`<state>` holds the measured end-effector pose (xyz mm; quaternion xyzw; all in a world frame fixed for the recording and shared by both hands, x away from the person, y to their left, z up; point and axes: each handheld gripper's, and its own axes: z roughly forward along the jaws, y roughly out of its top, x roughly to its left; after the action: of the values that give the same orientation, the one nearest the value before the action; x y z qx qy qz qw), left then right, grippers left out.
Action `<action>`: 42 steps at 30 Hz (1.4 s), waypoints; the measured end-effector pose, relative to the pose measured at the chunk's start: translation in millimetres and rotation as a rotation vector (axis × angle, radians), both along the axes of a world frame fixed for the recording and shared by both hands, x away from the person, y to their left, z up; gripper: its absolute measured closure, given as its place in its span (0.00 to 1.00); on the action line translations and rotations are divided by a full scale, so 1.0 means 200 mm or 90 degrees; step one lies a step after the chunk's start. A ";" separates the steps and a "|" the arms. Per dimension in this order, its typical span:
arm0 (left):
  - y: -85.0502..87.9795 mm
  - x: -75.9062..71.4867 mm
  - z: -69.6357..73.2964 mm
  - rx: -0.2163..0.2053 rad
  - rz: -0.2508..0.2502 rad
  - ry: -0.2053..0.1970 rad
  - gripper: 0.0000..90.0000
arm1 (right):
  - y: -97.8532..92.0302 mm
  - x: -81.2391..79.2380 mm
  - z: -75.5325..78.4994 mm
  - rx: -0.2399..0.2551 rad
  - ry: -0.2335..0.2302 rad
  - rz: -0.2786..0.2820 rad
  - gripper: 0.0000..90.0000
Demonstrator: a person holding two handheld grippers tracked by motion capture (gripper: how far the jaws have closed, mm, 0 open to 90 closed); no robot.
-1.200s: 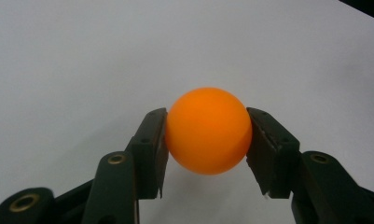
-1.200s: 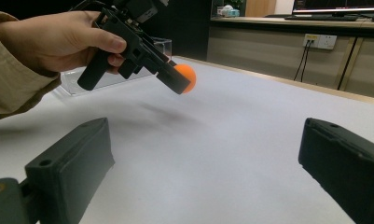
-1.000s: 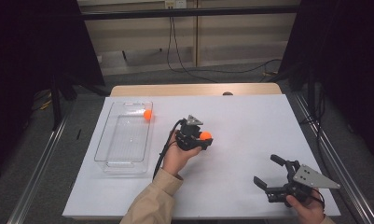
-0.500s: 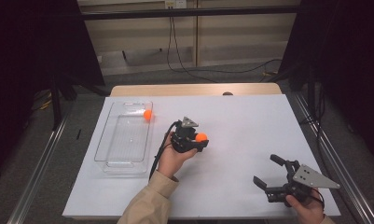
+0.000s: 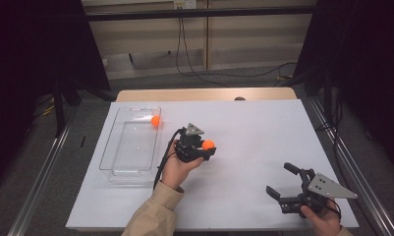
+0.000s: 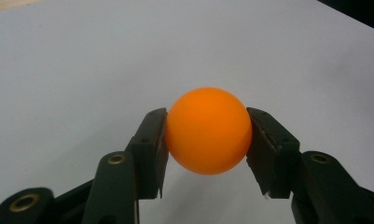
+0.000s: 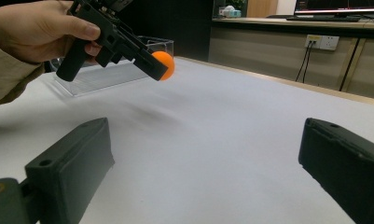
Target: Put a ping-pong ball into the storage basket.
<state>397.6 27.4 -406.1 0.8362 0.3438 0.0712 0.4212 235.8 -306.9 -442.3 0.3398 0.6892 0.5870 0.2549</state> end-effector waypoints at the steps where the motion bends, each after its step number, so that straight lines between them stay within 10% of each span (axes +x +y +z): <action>1: 0.00 0.00 0.00 -0.003 0.000 0.001 0.57 | 0.00 0.00 0.00 -0.001 -0.001 0.000 0.03; 42: 0.15 0.00 0.08 -0.020 0.043 -0.002 0.57 | 0.01 0.00 0.01 -0.002 -0.006 0.003 0.03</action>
<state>396.9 56.7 -390.6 0.8172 0.3725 0.0810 0.4323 235.2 -305.4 -441.2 0.3352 0.6898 0.5879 0.2574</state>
